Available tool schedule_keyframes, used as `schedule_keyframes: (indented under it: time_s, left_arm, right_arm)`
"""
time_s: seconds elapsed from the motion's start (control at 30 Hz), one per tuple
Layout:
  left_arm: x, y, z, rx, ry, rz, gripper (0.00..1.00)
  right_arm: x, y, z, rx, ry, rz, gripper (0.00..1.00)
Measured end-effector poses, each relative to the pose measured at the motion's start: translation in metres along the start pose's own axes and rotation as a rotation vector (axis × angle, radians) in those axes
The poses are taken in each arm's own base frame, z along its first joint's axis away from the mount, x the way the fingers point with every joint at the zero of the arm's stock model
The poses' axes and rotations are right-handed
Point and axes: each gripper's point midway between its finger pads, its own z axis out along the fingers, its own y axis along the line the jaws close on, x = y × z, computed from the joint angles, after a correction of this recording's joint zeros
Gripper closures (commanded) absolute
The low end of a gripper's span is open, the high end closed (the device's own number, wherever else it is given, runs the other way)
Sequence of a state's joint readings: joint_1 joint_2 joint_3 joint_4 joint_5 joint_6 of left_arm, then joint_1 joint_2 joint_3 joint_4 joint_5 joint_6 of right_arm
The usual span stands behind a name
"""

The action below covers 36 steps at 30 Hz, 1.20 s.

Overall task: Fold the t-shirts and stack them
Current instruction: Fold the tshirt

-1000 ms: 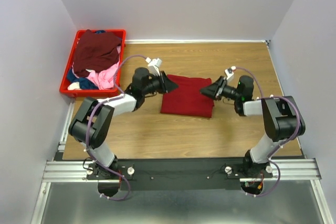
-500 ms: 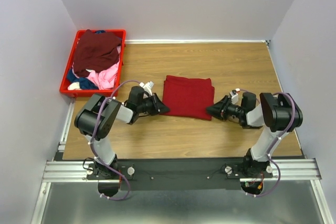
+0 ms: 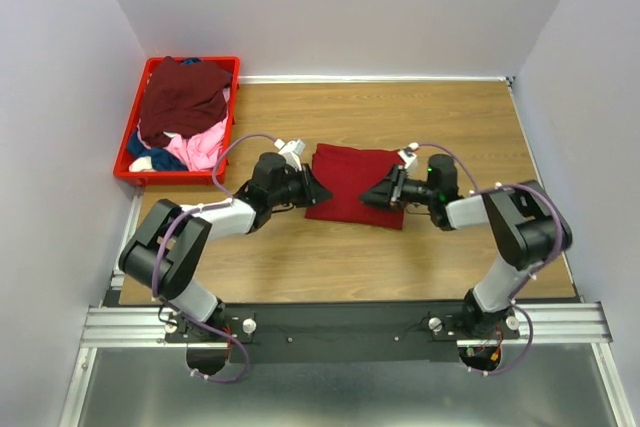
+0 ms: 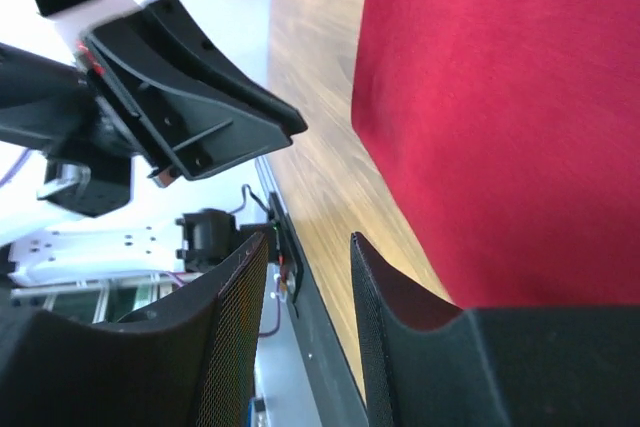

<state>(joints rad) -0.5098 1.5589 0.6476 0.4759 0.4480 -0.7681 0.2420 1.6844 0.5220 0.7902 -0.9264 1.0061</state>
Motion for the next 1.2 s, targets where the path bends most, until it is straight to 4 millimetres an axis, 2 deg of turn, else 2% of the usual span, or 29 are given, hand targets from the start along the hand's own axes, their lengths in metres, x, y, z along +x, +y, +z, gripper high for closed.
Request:
schedule_keyframes:
  time_s: [0.1, 0.17, 0.23, 0.3, 0.5, 0.57, 0.63, 0.73, 0.83, 0.87, 0.97, 1.03, 1.07, 1.1, 1.13, 1.2]
  left_arm:
    - [0.007, 0.016, 0.003, -0.059, 0.018, -0.006, 0.77]
    - [0.016, 0.031, 0.006, -0.099, 0.046, -0.025, 0.77]
    - [0.031, 0.049, 0.01, -0.143, 0.089, -0.053, 0.77]
    - [0.037, 0.059, 0.011, -0.159, 0.109, -0.078, 0.78]
    - [0.019, 0.065, 0.003, -0.164, 0.067, -0.079, 0.77]
    - [0.003, 0.062, 0.002, -0.158, 0.035, -0.063, 0.77]
    - [-0.021, 0.053, 0.006, -0.14, -0.004, -0.038, 0.77]
    - [-0.069, 0.033, 0.022, -0.09, -0.076, 0.017, 0.78]
    - [-0.112, 0.023, 0.043, -0.053, -0.136, 0.051, 0.77]
    - [-0.118, 0.026, 0.049, -0.054, -0.142, 0.051, 0.78]
    - [-0.139, 0.045, 0.071, -0.067, -0.156, 0.041, 0.78]
    - [-0.14, 0.065, 0.083, -0.09, -0.143, 0.021, 0.78]
    - [-0.136, 0.079, 0.091, -0.105, -0.127, 0.004, 0.77]
    - [-0.133, 0.086, 0.094, -0.115, -0.118, -0.008, 0.78]
    - [-0.128, 0.097, 0.098, -0.129, -0.101, -0.025, 0.77]
    - [-0.115, 0.112, 0.103, -0.15, -0.067, -0.059, 0.77]
  right_arm:
    - [0.012, -0.01, 0.024, 0.023, 0.051, 0.015, 0.54]
    - [0.022, -0.028, 0.033, 0.062, 0.074, 0.058, 0.54]
    - [0.032, -0.053, 0.036, 0.118, 0.09, 0.137, 0.54]
    - [0.033, -0.056, 0.038, 0.11, 0.096, 0.156, 0.54]
    - [0.026, -0.047, 0.036, 0.107, 0.076, 0.13, 0.54]
    - [0.012, -0.037, 0.033, 0.102, 0.055, 0.105, 0.54]
    - [-0.017, -0.023, 0.032, 0.08, 0.007, 0.062, 0.54]
    - [-0.064, -0.006, 0.027, 0.046, -0.074, -0.007, 0.54]
    - [-0.107, 0.0, 0.019, 0.032, -0.151, -0.045, 0.54]
    - [-0.119, -0.001, 0.017, 0.033, -0.171, -0.051, 0.54]
    - [-0.149, -0.017, 0.015, 0.049, -0.215, -0.052, 0.54]
    - [-0.162, -0.041, 0.016, 0.077, -0.235, -0.025, 0.54]
    - [-0.165, -0.056, 0.017, 0.096, -0.239, -0.004, 0.54]
    - [-0.167, -0.061, 0.017, 0.105, -0.245, 0.002, 0.54]
    - [-0.164, -0.08, 0.017, 0.13, -0.242, 0.037, 0.54]
    - [-0.159, -0.102, 0.017, 0.16, -0.236, 0.085, 0.54]
